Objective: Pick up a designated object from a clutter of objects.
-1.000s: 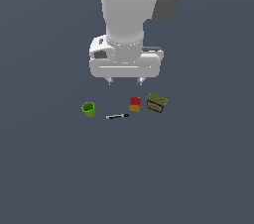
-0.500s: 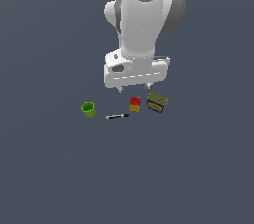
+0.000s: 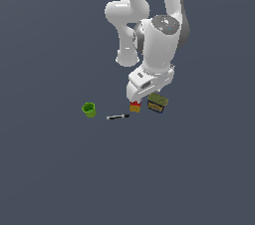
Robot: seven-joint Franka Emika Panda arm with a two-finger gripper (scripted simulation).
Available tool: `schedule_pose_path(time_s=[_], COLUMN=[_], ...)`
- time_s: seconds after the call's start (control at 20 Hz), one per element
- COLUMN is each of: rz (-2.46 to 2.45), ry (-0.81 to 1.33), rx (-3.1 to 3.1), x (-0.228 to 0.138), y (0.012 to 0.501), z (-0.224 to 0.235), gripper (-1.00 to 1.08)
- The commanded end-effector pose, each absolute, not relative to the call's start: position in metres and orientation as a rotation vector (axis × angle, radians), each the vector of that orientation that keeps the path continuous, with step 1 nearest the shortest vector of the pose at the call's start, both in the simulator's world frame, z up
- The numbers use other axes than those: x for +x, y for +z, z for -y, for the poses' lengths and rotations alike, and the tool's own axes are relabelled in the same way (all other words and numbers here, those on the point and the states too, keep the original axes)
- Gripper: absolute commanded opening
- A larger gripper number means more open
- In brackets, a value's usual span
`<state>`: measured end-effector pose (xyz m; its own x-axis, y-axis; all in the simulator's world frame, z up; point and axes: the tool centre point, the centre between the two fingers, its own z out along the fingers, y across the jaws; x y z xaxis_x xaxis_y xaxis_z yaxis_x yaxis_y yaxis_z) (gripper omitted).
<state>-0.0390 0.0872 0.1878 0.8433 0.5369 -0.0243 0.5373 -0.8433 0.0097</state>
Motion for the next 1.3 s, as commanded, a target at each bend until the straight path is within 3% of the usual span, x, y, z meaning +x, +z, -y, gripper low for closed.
schedule_pose_path(time_s=[0.0, 0.65, 1.25], rz=[-1.032, -1.534, -1.58], ry=[-0.026, -0.003, -0.001], rx=[2.951, 2.739, 2.715], x=[-0.05, -0.097, -0.103], y=[0.169, 0.115, 0.103], z=[-0.103, -0.152, -0.156], gripper=[1.0, 1.0, 1.0])
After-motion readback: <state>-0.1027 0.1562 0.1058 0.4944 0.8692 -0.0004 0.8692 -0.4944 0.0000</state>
